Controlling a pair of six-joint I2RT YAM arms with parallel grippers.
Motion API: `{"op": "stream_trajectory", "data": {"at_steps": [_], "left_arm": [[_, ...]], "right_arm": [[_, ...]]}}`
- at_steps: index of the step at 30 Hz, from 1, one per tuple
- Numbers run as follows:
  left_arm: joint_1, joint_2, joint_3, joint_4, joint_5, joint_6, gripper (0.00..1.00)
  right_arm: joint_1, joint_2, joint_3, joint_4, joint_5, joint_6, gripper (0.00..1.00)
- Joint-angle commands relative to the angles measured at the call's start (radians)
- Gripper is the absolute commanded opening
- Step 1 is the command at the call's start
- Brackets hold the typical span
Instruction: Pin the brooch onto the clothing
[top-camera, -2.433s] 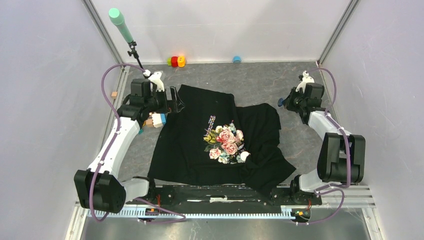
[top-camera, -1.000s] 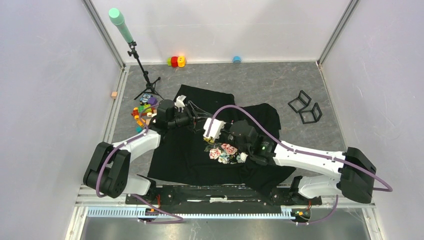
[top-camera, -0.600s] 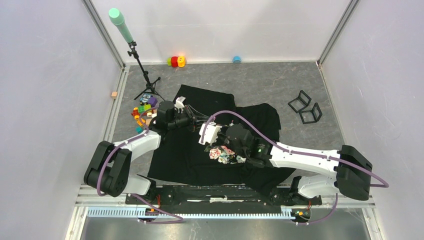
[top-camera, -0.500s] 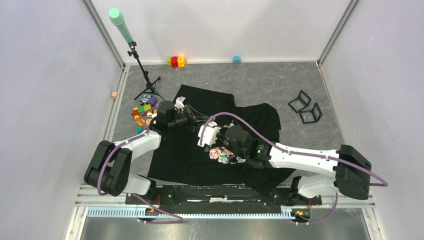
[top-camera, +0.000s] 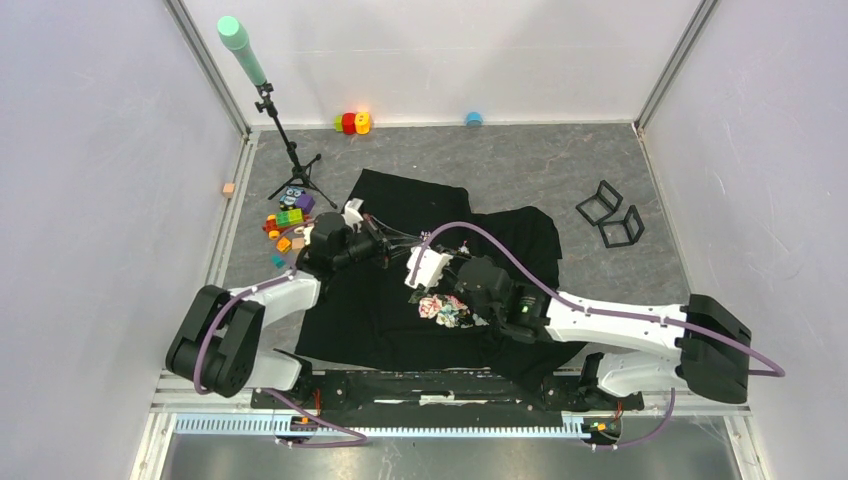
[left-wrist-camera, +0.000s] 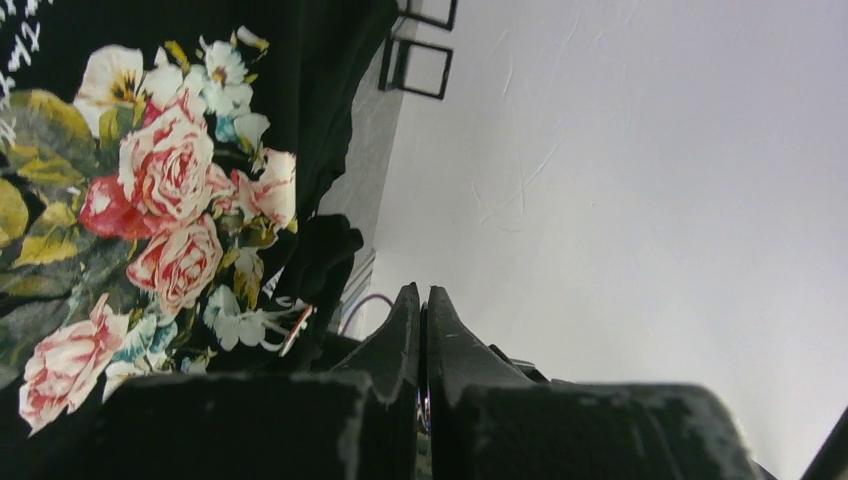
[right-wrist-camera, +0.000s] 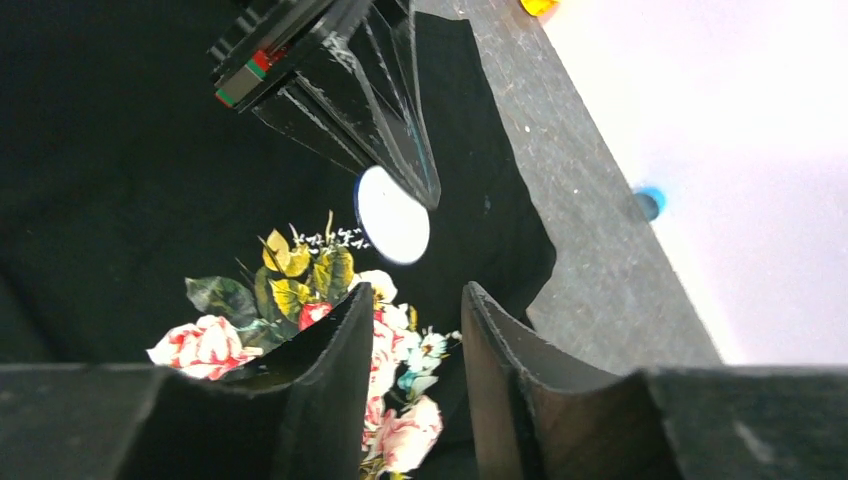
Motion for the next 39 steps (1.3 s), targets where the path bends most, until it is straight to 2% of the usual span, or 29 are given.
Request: {"op": "stream_trajectory", "data": {"at_steps": [1, 5, 10, 16, 20, 23, 29, 39], "left_arm": [[-0.005, -0.076, -0.025, 0.157, -0.108, 0.024, 0.02], [-0.005, -0.13, -0.025, 0.175, -0.147, 0.08, 0.02], [-0.007, -0.213, -0.029, 0.155, -0.187, 0.22, 0.02], [-0.027, -0.284, -0.041, 0.184, -0.218, 0.317, 0.02], [-0.038, -0.307, -0.066, 0.268, -0.241, 0.317, 0.02], [-0.042, -0.317, -0.076, 0.294, -0.252, 0.313, 0.02], [-0.049, -0.332, -0.1, 0.344, -0.263, 0.296, 0.02], [-0.074, -0.342, -0.107, 0.356, -0.288, 0.296, 0.02]], "right_arm": [[-0.005, -0.083, -0.037, 0.093, 0.03, 0.174, 0.46], [-0.066, -0.125, -0.06, 0.113, -0.024, 0.376, 0.52], [-0.21, -0.183, -0.125, 0.227, -0.281, 0.691, 0.64], [-0.319, -0.162, -0.136, 0.375, -0.535, 0.987, 0.71], [-0.39, -0.11, -0.199, 0.625, -0.699, 1.241, 0.72], [-0.413, -0.04, -0.242, 0.853, -0.792, 1.404, 0.68], [-0.414, 0.055, -0.243, 1.006, -0.845, 1.512, 0.57], [-0.413, 0.114, -0.178, 0.938, -0.846, 1.512, 0.49]]}}
